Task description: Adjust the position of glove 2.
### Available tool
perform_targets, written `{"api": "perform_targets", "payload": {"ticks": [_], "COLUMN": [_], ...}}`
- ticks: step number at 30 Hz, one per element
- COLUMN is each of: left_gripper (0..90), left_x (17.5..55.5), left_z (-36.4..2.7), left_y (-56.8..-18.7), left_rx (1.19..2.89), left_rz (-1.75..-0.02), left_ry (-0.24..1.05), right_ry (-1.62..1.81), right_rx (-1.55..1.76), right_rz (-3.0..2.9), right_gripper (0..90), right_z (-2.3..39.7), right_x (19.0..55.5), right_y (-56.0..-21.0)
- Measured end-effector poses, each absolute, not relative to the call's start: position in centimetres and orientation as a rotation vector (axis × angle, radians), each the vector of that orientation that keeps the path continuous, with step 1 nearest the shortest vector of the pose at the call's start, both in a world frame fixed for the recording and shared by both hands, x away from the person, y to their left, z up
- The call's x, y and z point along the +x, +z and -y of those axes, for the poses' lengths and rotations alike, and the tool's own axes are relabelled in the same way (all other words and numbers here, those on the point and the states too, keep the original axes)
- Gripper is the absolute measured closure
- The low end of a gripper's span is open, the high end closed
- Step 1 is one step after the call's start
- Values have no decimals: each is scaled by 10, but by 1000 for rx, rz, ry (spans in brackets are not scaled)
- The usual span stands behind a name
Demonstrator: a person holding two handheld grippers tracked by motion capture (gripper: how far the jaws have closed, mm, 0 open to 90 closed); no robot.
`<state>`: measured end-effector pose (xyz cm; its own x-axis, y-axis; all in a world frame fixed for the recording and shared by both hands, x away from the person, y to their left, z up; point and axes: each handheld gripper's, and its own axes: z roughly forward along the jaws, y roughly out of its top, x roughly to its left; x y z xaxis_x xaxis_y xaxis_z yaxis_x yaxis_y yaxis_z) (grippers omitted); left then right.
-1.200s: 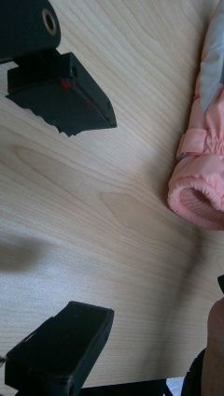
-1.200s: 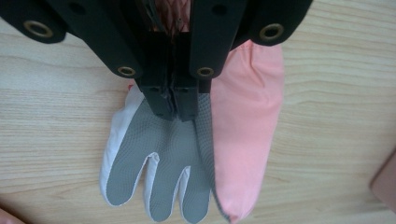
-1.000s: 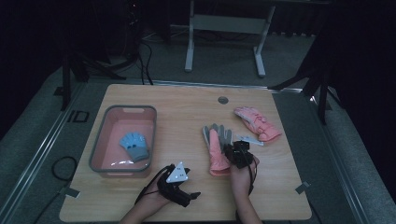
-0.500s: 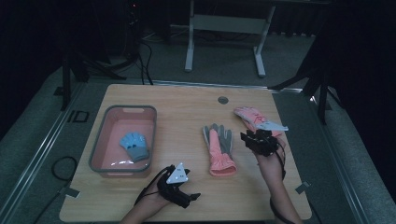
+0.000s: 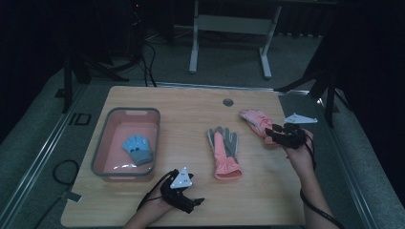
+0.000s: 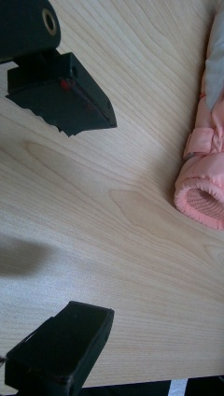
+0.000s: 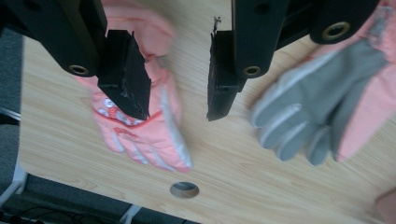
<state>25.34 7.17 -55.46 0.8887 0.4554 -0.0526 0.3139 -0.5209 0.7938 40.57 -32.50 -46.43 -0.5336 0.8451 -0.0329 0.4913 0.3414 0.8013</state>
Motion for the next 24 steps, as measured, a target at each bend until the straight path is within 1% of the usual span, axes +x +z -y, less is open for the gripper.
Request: {"api": "perform_targets", "payload": {"ticks": [6,17,22,24], "left_gripper": [89,89,89,89], "left_x": [252,248,246,246], "left_z": [-73,-78,-80,-81], "left_y": [-556,-555,-555,-555], "left_rx": [2160,2148,2144,2142], "left_rz": [-560,-578,-588,-589], "left_ry": [203,209,209,209], "right_ry": [1011,1004,986,921], "right_rx": [1163,1203,1224,1219], "right_rz": [-2207,-2239,-2272,-2287], "right_gripper": [551,541,538,546], "right_z": [332,341,340,338], "right_x": [429,467,481,486], "right_y": [-469,-478,-491,-498]}}
